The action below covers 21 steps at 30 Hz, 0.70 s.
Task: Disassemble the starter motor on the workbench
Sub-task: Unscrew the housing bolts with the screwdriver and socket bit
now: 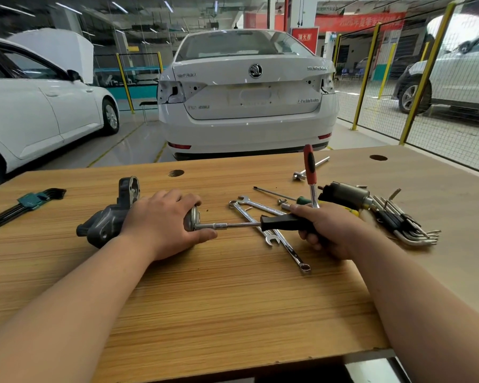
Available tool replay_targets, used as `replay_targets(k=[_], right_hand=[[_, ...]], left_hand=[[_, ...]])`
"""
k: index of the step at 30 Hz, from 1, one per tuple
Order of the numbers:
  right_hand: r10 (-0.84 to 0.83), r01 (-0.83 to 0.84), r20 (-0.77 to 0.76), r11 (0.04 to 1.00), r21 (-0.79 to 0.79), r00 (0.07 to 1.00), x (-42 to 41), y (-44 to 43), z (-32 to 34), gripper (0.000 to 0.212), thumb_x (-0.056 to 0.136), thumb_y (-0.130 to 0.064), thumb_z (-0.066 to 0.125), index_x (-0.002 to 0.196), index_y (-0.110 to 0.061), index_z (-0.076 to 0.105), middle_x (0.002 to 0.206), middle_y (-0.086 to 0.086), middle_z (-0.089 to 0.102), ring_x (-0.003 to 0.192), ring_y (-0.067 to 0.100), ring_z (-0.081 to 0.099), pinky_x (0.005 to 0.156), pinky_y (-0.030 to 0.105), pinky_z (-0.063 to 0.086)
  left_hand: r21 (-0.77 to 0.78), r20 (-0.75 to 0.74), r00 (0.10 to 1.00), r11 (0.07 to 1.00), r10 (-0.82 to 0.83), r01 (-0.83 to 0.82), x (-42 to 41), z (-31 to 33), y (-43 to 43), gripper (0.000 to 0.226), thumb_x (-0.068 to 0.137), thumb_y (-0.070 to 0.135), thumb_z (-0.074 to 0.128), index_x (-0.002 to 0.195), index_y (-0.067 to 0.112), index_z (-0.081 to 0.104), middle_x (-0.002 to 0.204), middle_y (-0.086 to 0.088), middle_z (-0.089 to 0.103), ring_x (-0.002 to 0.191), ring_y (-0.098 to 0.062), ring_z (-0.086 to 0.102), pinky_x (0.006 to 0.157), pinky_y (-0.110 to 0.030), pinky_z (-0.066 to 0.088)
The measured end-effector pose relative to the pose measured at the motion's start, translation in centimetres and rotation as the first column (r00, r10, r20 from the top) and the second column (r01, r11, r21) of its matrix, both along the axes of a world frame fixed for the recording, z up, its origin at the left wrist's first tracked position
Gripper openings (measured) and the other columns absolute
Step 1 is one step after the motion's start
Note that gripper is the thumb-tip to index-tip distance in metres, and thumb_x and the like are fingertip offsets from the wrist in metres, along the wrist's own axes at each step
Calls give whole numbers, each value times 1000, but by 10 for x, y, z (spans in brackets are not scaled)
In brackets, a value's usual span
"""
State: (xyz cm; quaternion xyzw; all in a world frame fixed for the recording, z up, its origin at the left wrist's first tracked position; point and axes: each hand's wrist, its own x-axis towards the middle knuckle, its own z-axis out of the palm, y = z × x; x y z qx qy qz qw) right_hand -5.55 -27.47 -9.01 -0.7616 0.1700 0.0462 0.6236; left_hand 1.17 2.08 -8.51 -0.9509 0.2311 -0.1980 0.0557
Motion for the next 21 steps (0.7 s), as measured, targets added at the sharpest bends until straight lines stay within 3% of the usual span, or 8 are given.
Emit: replay_targets(k=[6, 11, 14, 17, 21], right_hand=[[35, -33, -13, 994, 102, 999, 5, -5, -1, 33, 90, -38, 67, 105, -8, 63, 57, 5, 64, 42, 10, 51, 40, 22, 43], [69, -68, 8, 955, 290, 998, 7, -11, -4, 26, 88, -9, 67, 113, -14, 62, 100, 16, 62, 47, 8, 53, 44, 21, 47], [64, -74, 41, 940, 332, 997, 5, -10, -4, 28, 87, -3, 66, 112, -15, 62, 106, 17, 59, 47, 8, 53, 45, 20, 48], [97, -116, 114, 977, 179, 989, 0, -7, -4, 22, 93, -17, 64, 115, -15, 61, 100, 17, 64, 47, 10, 55, 45, 24, 48], [130, -108, 178, 986, -130, 975, -4, -5, -3, 31, 97, -43, 54, 110, -15, 60, 69, 6, 70, 43, 15, 54, 43, 27, 44]], left_hand=[[-8, 17, 1000, 1000, -11, 11, 1, 0, 0, 94, 63, 93, -8, 129, 44, 36, 128, 12, 51, 116, -13, 47, 76, -33, 35], [-3, 16, 1000, 1000, 5, -5, 1, 0, -2, 92, 64, 93, -4, 130, 43, 37, 127, 11, 52, 114, -14, 49, 76, -34, 36], [9, 5, 1000, 1000, 18, -18, 0, 1, -2, 93, 62, 95, 0, 130, 44, 36, 127, 11, 51, 114, -14, 48, 78, -34, 37], [10, -11, 999, 999, 31, -31, 0, 3, -2, 94, 59, 96, 2, 131, 44, 35, 127, 11, 50, 115, -14, 48, 80, -34, 39], [9, -27, 999, 999, 31, -31, -2, 4, -2, 94, 59, 96, 4, 131, 44, 35, 127, 10, 50, 115, -14, 47, 80, -34, 40]])
